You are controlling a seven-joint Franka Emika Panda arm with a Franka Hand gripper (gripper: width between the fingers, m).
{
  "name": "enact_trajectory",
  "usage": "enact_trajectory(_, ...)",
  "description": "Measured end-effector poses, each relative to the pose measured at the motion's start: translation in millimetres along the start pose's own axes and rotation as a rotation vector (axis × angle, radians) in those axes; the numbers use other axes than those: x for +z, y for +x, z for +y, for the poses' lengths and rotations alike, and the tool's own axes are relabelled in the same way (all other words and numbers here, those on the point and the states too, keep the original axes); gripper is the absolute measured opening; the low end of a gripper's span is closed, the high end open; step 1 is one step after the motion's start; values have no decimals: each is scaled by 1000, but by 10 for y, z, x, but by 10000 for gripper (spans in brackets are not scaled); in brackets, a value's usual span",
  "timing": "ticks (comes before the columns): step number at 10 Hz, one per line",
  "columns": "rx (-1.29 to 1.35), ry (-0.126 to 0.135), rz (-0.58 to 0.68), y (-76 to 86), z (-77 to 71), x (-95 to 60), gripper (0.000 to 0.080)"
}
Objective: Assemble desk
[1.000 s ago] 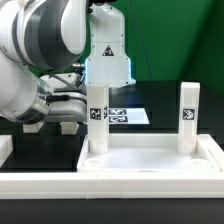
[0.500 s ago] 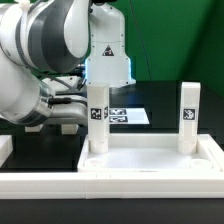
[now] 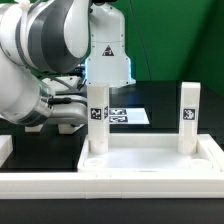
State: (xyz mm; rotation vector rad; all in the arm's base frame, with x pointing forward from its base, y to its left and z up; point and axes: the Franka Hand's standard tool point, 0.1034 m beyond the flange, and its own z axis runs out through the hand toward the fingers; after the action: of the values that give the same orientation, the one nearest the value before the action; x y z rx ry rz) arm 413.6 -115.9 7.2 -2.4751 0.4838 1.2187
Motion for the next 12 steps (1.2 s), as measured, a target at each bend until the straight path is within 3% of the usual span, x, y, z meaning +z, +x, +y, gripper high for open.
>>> enact_trajectory(4, -6, 1, 1, -6, 7, -15, 289)
enact_trajectory(7, -53, 39, 9, -356, 63, -437, 291)
enact_trajectory(8, -66, 55, 9, -547, 22, -605, 291)
enact_trajectory(10, -49, 69, 56, -899, -181, -831, 291)
enact_trajectory(12, 2, 47, 140, -1205, -746, -1020, 291)
